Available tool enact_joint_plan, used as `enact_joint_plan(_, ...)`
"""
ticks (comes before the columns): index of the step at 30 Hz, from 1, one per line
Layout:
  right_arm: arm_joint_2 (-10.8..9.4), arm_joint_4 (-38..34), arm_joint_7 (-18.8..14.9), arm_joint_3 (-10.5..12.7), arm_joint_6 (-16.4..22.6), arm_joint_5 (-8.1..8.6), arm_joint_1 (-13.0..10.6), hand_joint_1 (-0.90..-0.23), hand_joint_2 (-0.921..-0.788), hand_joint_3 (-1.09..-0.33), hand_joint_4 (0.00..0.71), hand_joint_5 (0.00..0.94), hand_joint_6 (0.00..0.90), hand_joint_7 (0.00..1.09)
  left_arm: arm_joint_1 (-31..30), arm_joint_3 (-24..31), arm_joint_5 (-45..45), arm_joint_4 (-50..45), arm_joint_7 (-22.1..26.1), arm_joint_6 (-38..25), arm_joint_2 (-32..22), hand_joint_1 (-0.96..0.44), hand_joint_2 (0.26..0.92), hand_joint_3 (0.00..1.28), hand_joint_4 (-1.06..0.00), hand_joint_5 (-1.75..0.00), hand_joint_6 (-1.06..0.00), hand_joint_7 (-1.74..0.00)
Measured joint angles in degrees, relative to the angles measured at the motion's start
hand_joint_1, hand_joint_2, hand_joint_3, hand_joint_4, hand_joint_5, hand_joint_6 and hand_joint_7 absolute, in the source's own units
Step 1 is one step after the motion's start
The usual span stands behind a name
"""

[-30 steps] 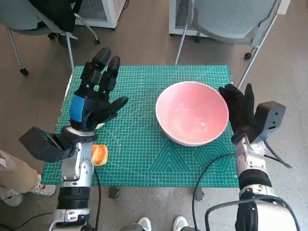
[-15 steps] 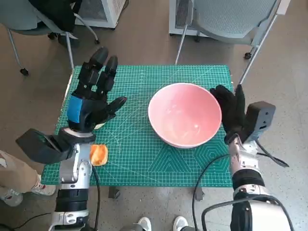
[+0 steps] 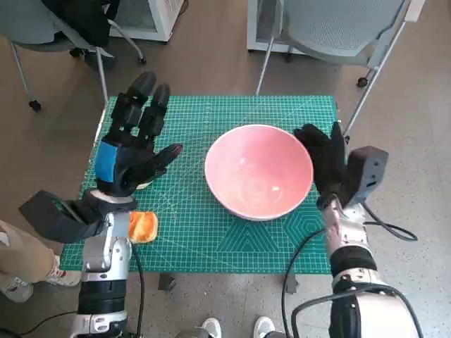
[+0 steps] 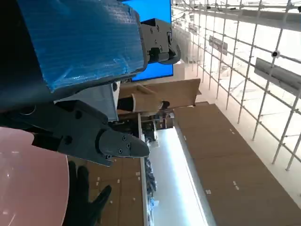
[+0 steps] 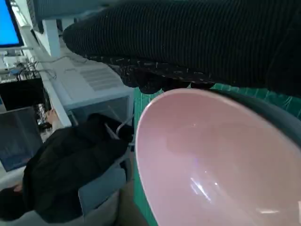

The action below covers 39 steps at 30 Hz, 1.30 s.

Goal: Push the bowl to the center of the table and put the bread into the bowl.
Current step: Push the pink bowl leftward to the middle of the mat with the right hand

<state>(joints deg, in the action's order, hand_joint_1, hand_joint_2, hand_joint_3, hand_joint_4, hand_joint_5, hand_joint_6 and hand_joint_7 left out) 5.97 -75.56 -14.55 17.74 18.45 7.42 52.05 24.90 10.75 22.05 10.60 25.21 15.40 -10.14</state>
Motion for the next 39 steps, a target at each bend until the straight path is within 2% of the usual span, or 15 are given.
enact_joint_plan(16,-2.26,0.0,-0.13,-0.62,-0.01,-0.87,1.17,-0.636,-0.921,-0.842,0.045,0.002,0.109,0.06,-0.94,0.14,-0.4,-2.54,-1.42,-0.57,-0.8,-0.36,0.921,0.24,-0.09,0.0,0.0,-0.49)
enact_joint_plan(23,-2.97,0.0,-0.92,-0.73,-0.01,-0.88,1.4,-0.621,-0.921,-0.863,0.021,0.0,0.093,0.05,-1.13,0.19,-1.15,-2.89,-2.14,-0.78,-0.79,-0.36,0.921,0.25,-0.09,0.0,0.0,-0.51)
enact_joint_plan(39,-4.18,0.0,-1.6,-1.36,-0.03,-1.05,1.48,-0.628,-0.921,-0.866,0.029,0.007,0.092,0.05,-1.39,0.22,-1.3,-3.19,-2.79,-0.87,-0.79,-0.36,0.921,0.25,-0.09,0.0,0.0,-0.54)
